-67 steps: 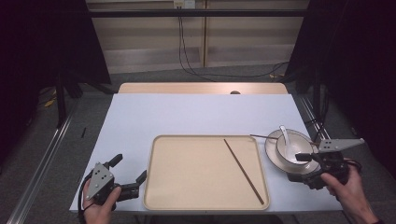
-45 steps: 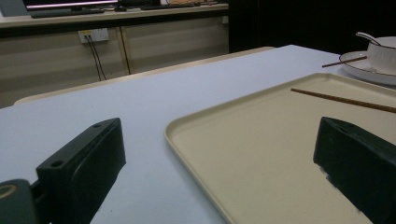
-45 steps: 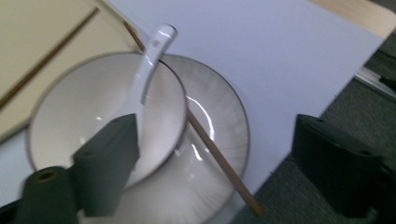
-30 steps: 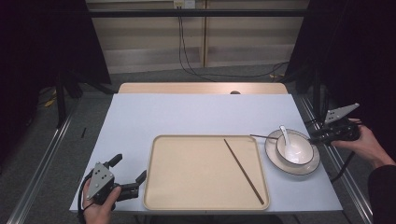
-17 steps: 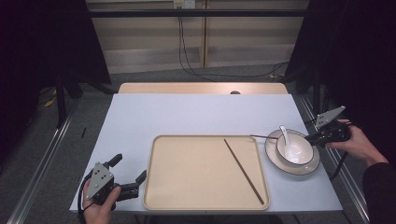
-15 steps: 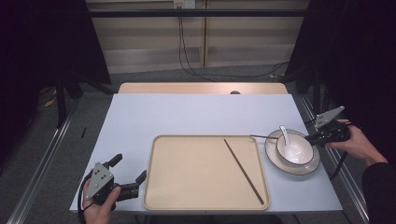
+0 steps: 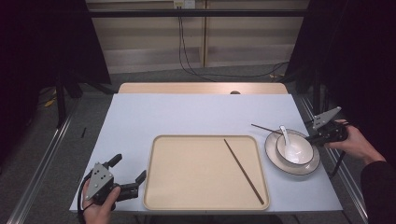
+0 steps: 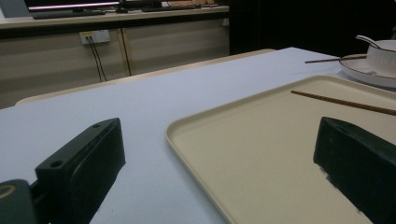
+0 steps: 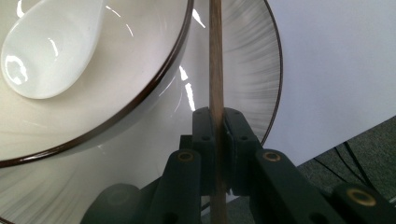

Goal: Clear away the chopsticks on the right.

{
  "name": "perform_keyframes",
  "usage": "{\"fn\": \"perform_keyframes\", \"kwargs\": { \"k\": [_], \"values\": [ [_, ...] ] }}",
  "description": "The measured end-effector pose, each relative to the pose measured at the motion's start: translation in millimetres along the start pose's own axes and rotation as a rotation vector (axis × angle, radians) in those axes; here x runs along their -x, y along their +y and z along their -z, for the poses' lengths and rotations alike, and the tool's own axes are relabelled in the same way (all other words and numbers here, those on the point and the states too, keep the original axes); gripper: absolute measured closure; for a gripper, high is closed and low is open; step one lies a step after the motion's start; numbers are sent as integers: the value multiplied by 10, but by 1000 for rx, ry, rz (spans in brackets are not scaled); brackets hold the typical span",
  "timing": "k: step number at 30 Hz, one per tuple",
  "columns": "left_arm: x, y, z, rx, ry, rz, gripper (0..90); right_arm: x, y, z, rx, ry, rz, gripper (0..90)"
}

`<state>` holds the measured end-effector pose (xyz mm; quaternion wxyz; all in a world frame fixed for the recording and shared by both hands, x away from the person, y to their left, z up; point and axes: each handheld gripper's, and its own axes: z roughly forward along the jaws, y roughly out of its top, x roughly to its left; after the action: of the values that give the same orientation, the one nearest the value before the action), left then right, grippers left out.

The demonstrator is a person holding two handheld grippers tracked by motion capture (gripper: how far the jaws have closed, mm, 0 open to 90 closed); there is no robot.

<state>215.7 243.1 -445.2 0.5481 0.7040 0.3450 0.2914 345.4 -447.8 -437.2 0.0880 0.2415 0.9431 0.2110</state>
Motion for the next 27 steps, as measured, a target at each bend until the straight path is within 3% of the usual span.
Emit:
{"fn": "perform_keyframes", "kwargs": {
  "k": [4,5,8,14,18,27],
  "values": [
    [-1,0,0,0,1,-1,20,17,-5,16,27,-14,-11,849],
    [0,1,2,1,0,-1,20,18,-7,54,45,-5,-43,850],
    [0,2,6,-1,10,-2,20,24,-3,91,66,-9,-53,850],
    [-5,2,9,1,5,-3,20,59,-37,217,120,-39,-150,851],
    [-7,2,5,0,4,-2,20,58,-57,304,165,-33,-207,850],
    [-8,3,8,3,0,-4,20,-86,-19,547,231,-34,-318,851]
  ]
}}
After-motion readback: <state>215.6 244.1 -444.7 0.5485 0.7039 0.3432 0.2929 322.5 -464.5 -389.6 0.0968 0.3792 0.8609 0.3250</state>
